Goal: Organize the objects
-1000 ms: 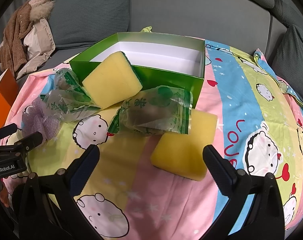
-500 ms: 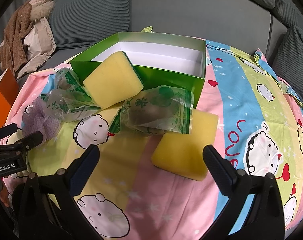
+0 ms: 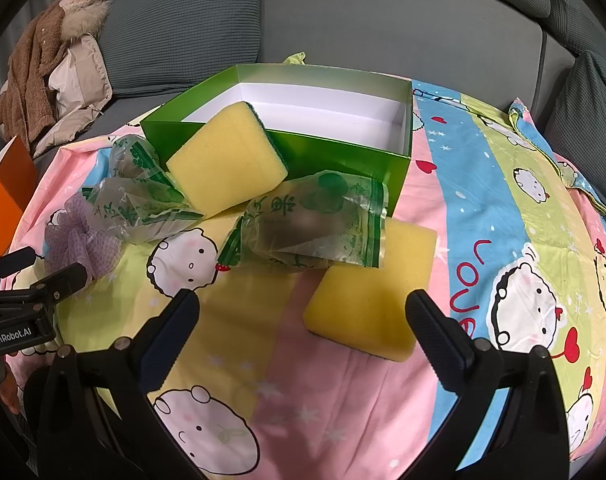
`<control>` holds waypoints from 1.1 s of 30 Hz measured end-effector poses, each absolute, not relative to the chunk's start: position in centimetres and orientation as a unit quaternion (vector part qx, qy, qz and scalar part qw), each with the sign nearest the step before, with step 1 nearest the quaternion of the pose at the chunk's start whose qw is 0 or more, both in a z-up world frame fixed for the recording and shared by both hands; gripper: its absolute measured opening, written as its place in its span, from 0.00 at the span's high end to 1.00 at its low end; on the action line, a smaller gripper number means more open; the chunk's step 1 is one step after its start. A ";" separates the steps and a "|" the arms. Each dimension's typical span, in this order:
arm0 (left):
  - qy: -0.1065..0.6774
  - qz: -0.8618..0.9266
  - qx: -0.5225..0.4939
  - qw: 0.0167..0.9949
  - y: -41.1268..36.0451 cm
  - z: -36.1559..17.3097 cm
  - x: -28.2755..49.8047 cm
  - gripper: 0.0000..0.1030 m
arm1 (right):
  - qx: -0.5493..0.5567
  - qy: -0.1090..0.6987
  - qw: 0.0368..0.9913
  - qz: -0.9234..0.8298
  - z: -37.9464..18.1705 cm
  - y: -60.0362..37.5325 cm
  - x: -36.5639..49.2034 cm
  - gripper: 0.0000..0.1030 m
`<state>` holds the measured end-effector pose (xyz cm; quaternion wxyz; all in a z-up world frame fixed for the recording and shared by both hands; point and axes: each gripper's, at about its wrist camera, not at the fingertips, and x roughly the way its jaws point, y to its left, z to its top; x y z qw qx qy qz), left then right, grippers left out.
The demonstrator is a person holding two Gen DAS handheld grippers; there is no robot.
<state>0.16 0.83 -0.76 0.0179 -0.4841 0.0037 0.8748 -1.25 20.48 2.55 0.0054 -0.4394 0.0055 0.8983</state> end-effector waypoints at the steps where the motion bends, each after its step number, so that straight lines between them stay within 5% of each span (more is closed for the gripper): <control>1: 0.003 0.875 -0.484 0.018 0.8 -0.8 0.2 0.00 | -0.439 0.006 0.005 0.898 2.6 20.5 -1.3 0.00; 17: -0.123 0.887 -0.419 0.152 -0.3 2.6 -0.1 0.00 | -0.379 0.028 -0.092 0.920 4.1 20.7 -1.0 0.02; 19: -0.139 0.884 -0.413 0.167 -0.1 2.9 -1.0 0.00 | -0.379 0.037 -0.109 0.918 4.0 21.1 -1.4 0.11; 26: -0.141 0.878 -0.406 0.211 2.0 3.5 -4.2 0.00 | -0.354 -0.027 -0.122 0.927 4.8 20.7 -3.5 0.17; 30: -0.127 0.870 -0.414 0.234 3.8 3.2 -5.9 0.01 | -0.373 -0.036 -0.149 0.915 4.4 20.7 -5.6 0.32; 33: -0.117 0.863 -0.418 0.257 4.9 2.8 -6.7 0.04 | -0.378 -0.046 -0.157 0.911 3.9 20.6 -6.7 0.32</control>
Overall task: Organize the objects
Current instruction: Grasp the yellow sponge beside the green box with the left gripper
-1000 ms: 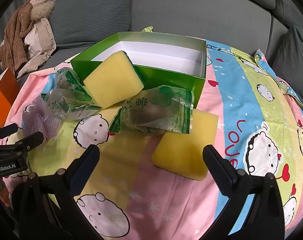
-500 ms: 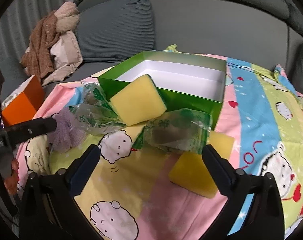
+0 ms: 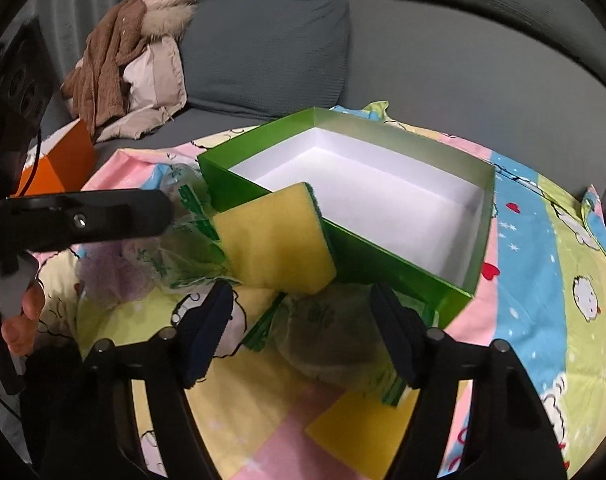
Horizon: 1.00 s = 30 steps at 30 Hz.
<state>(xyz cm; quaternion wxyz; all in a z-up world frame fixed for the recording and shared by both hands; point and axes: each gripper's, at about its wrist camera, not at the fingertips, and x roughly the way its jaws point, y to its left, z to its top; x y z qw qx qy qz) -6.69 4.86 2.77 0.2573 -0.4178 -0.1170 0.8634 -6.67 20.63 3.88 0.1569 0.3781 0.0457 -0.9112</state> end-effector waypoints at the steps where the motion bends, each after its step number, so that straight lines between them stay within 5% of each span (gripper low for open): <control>1: -0.116 0.860 -0.421 0.264 5.0 2.5 -6.9 0.06 | 0.377 0.046 0.160 -0.911 3.8 20.6 -6.8 0.32; 5: -0.126 0.849 -0.430 0.278 5.5 1.5 -7.8 0.16 | 0.384 0.032 0.175 -0.906 3.3 21.1 -7.8 0.35; 15: -0.146 0.835 -0.442 0.293 5.9 -0.1 -9.7 0.20 | 0.391 0.032 0.207 -0.896 2.5 20.9 -9.3 0.49; 20: -0.137 0.833 -0.447 0.296 6.4 0.0 -10.4 0.35 | 0.397 0.045 0.223 -0.889 2.1 20.4 -9.9 0.53; 30: -0.119 0.844 -0.434 0.291 7.1 0.5 -9.9 0.44 | 0.396 0.046 0.209 -0.893 2.2 20.6 -10.3 0.63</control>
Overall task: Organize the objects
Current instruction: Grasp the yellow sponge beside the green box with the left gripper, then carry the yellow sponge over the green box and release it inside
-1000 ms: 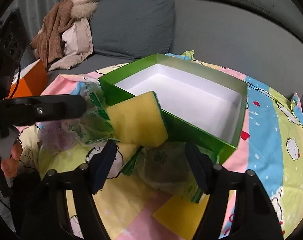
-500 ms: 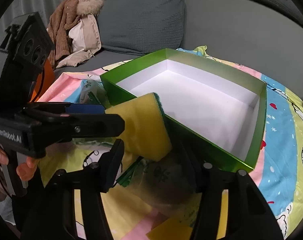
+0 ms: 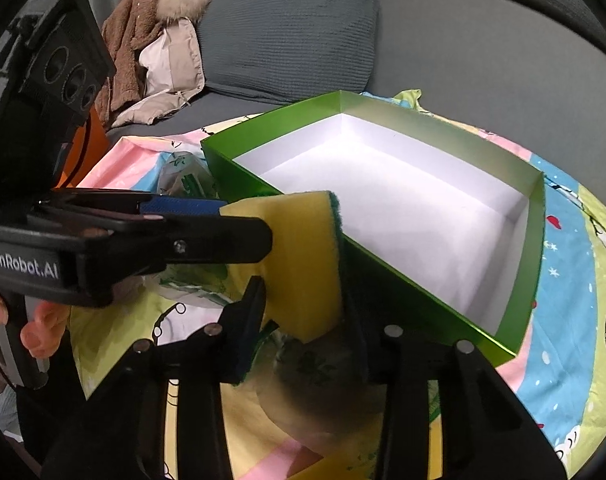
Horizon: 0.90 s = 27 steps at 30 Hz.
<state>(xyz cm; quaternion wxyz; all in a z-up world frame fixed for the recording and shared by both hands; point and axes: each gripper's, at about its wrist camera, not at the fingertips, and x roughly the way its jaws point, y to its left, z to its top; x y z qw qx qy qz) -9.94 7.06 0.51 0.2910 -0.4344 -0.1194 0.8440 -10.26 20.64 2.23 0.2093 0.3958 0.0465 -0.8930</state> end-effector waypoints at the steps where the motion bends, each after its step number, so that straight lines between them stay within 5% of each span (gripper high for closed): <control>1: -0.118 0.846 -0.430 0.291 7.1 0.8 -9.8 0.46 | 0.394 0.043 0.209 -0.894 2.4 20.7 -10.2 0.63; 27: -0.042 0.898 -0.324 0.295 10.7 11.1 -5.3 0.47 | 0.287 0.008 0.204 -0.936 12.5 23.4 -5.0 0.63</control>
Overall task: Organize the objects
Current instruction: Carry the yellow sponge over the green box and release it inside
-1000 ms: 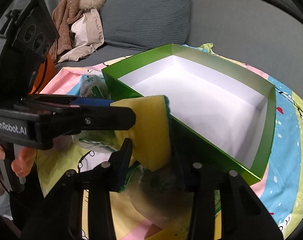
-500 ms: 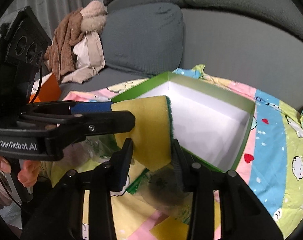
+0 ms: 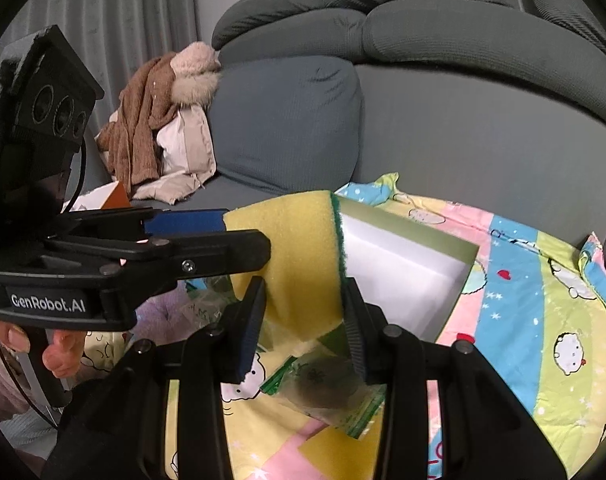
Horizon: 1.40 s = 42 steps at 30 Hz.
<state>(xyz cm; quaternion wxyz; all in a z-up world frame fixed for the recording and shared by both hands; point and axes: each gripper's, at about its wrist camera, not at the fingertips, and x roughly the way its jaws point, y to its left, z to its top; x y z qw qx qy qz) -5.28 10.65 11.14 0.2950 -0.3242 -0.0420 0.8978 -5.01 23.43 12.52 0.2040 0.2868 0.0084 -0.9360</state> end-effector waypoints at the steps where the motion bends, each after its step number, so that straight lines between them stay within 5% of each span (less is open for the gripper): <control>1: -0.040 0.899 -0.322 0.295 11.0 11.4 -5.3 0.47 | 0.284 0.007 0.203 -0.937 12.7 23.7 -4.9 0.63; 42: -0.016 0.888 -0.348 0.298 16.1 9.1 -13.7 0.47 | 0.302 -0.032 0.182 -0.935 10.3 29.4 -12.5 0.63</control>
